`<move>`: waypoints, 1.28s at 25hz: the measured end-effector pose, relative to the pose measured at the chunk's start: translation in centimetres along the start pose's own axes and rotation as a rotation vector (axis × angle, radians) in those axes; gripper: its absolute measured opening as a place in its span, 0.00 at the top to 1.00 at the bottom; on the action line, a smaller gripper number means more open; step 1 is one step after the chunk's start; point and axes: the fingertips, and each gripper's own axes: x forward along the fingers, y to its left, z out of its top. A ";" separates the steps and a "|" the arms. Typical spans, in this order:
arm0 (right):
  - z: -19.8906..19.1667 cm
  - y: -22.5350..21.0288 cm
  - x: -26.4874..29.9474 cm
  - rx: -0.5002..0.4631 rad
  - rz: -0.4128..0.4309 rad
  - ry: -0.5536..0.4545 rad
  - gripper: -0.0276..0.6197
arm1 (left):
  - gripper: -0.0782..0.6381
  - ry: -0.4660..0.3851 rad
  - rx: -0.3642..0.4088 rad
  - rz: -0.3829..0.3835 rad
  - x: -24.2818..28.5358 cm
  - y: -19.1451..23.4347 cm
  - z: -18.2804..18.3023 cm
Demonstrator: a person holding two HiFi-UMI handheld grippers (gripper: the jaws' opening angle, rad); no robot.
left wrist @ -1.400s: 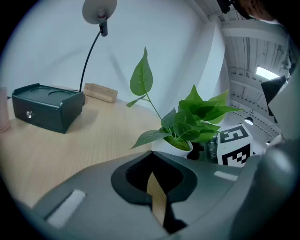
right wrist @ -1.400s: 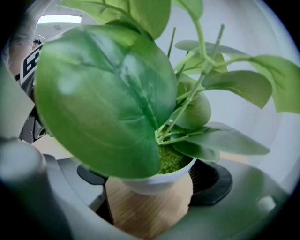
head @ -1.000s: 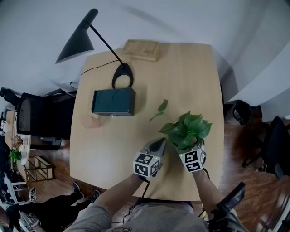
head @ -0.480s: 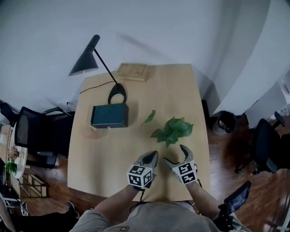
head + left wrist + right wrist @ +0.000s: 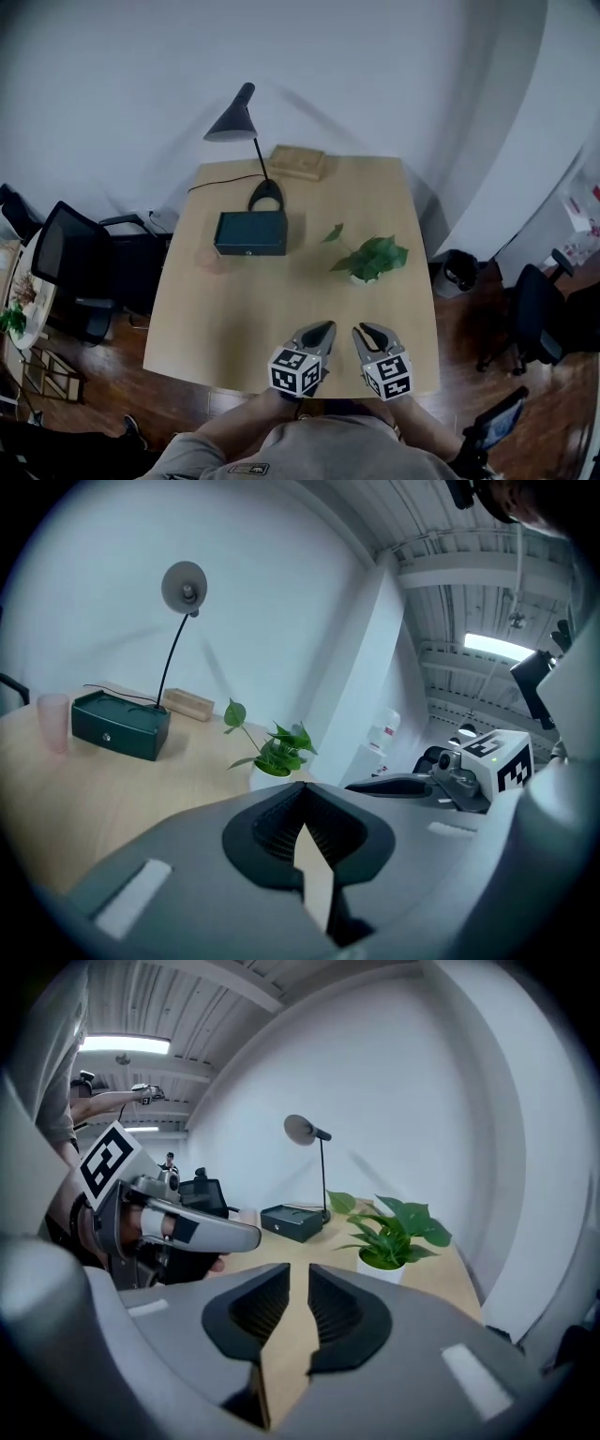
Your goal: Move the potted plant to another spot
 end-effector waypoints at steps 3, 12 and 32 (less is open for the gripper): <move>-0.2 3.1 -1.6 -0.014 -0.006 0.008 0.95 | 0.90 -0.009 -0.001 -0.003 -3.0 -0.5 -0.7; -3.0 10.7 -7.0 0.005 -0.036 0.035 0.95 | 0.90 0.007 -0.031 -0.034 -10.1 -3.2 -5.1; -5.6 12.2 -15.0 0.045 0.038 0.048 0.95 | 0.90 0.051 0.007 -0.055 -12.9 -11.9 -8.5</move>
